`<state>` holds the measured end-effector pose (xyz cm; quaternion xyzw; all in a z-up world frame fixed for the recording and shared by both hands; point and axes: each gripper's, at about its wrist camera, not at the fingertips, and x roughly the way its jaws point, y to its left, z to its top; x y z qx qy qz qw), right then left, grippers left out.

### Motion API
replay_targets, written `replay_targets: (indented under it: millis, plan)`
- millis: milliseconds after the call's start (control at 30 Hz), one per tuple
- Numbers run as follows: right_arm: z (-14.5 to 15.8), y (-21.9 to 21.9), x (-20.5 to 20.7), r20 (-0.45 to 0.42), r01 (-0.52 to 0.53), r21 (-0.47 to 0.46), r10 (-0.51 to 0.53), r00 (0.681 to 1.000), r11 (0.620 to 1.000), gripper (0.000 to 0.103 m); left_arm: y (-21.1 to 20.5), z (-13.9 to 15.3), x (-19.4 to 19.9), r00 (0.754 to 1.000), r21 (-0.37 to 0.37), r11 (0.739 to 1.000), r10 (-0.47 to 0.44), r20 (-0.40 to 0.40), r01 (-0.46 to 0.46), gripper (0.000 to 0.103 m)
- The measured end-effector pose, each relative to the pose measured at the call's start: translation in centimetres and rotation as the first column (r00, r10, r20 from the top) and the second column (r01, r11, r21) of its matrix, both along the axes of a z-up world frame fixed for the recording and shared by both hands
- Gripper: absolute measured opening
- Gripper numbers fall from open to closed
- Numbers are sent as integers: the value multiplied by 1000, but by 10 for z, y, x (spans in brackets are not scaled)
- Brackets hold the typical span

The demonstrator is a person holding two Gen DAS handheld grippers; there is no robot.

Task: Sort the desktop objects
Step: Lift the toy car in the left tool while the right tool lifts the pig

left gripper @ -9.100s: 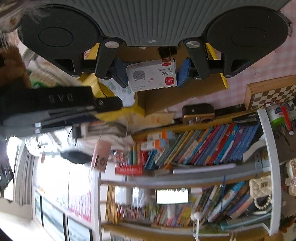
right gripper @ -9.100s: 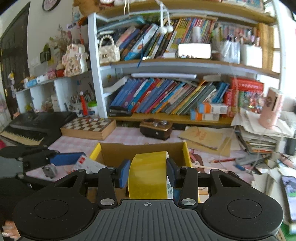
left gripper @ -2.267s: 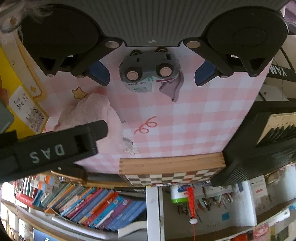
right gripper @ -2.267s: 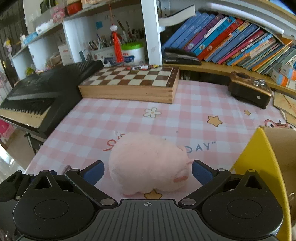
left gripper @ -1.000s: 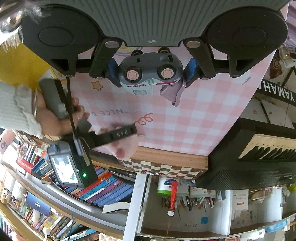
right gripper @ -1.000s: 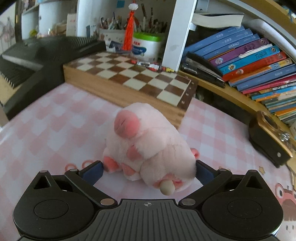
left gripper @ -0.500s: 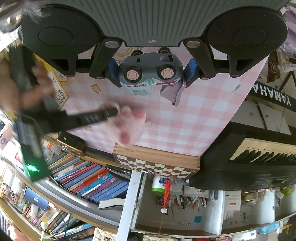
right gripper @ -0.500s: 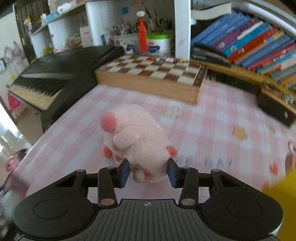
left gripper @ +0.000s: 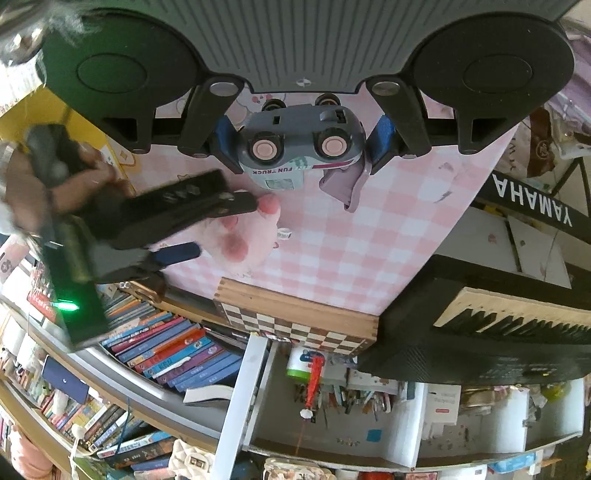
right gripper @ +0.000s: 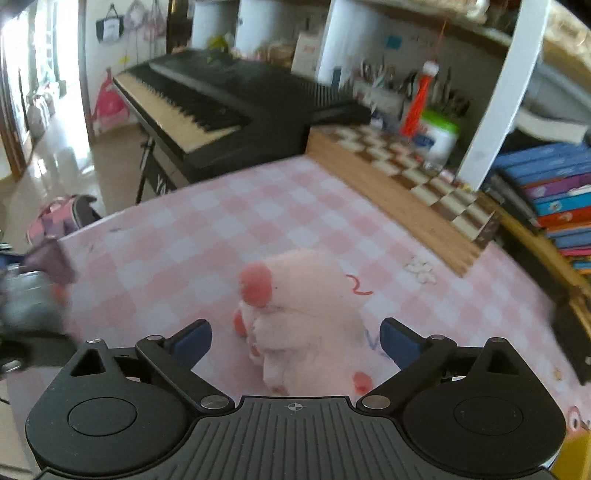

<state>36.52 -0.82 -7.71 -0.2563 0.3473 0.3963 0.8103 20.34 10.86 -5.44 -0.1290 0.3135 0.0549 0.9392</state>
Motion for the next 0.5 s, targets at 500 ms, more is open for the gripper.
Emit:
replay_targets:
  millis: [500]
  plan:
    - [25,-32,-11,-98,224,163,-210,973,961,65,5,16,-8,999,-25,1000,-15,51,16,66]
